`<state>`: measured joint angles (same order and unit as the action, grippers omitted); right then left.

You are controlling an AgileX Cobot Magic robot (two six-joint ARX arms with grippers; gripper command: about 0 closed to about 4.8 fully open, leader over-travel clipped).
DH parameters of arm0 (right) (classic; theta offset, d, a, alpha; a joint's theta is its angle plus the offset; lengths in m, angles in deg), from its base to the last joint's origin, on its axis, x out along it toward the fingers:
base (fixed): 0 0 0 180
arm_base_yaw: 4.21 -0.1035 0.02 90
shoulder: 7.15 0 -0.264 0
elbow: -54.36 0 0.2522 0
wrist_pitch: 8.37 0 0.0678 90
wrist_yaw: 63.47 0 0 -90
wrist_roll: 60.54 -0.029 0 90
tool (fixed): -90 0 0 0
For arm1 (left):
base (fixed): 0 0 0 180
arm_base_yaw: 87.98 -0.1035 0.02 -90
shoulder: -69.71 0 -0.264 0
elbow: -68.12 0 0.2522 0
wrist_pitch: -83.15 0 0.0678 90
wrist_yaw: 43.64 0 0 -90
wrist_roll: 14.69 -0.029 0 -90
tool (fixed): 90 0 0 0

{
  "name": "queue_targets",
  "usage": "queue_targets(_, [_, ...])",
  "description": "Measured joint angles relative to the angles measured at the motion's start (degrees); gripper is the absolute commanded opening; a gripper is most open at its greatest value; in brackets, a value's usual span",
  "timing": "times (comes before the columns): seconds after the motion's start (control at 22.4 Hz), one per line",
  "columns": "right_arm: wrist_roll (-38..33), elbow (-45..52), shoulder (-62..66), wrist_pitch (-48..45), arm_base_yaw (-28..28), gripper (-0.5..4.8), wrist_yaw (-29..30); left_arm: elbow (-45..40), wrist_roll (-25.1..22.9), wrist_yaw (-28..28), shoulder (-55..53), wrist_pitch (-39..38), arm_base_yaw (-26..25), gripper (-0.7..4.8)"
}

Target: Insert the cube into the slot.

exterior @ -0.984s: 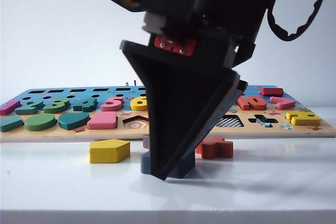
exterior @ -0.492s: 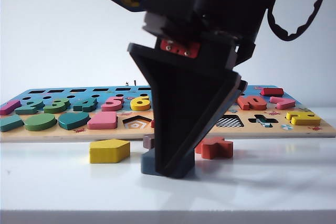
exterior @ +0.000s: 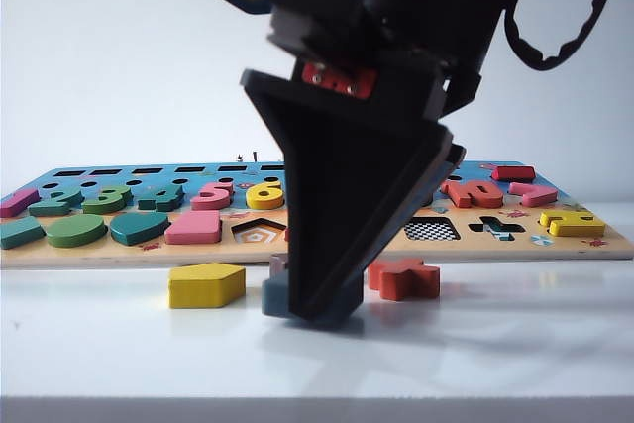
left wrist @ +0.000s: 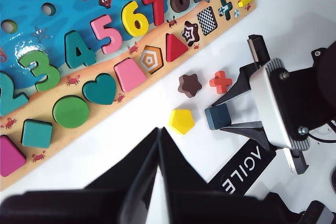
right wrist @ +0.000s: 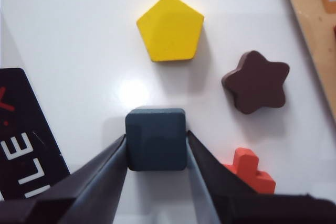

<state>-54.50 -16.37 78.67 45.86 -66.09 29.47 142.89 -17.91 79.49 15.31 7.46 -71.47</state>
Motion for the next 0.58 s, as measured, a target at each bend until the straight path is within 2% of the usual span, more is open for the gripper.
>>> queue_targets(0.27, [0.57,-0.04,-1.46,-0.07,0.00,1.65,0.02,0.00,0.00,0.00,0.00,0.00,0.00,0.17])
queue_targets(0.58, [6.19,-2.89,-5.95,0.66,0.52,1.65,-2.01,0.00,0.02,0.00,0.00,0.02,0.00,0.17])
